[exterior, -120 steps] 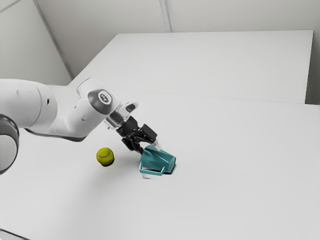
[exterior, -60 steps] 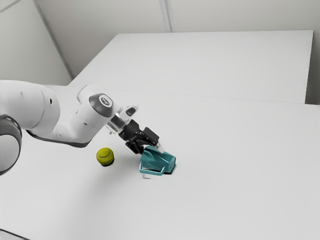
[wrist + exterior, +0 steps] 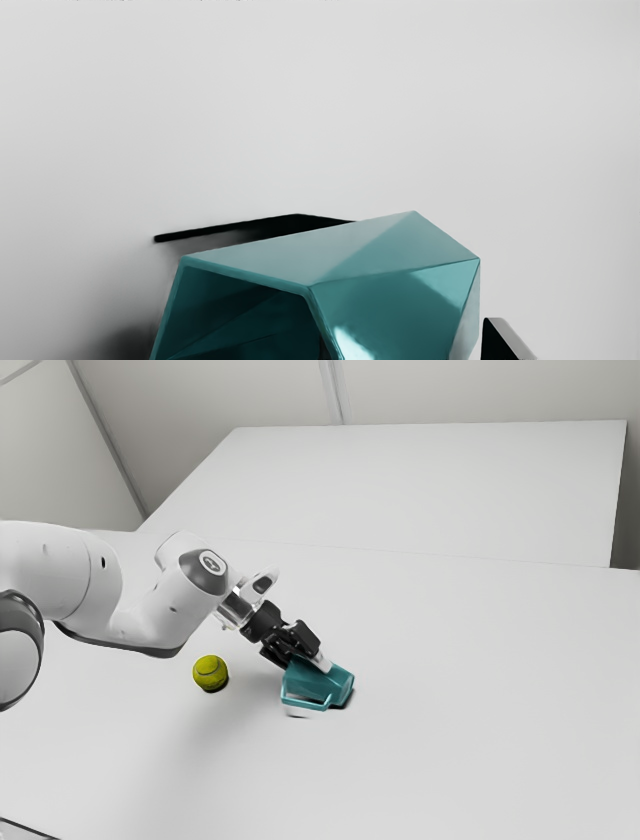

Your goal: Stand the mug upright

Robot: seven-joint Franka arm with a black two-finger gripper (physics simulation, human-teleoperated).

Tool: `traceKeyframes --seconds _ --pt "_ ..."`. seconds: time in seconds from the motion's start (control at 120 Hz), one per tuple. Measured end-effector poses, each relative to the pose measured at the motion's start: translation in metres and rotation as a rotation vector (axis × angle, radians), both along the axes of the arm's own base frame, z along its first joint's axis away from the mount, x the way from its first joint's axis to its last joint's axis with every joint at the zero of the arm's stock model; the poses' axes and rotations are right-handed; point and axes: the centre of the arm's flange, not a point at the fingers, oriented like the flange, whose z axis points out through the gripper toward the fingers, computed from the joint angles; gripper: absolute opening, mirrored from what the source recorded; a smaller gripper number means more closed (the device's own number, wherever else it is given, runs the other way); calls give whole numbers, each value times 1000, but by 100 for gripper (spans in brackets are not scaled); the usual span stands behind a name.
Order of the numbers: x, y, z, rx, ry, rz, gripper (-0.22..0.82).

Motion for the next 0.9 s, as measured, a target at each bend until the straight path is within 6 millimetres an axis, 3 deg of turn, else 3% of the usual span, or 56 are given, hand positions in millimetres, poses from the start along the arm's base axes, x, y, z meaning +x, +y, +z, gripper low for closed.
traceKeyframes --seconds 0.533,0.9 --pt "10 -12 22 -21 -60 -23 -9" --pt "21 -22 71 42 -166 -119 -14"
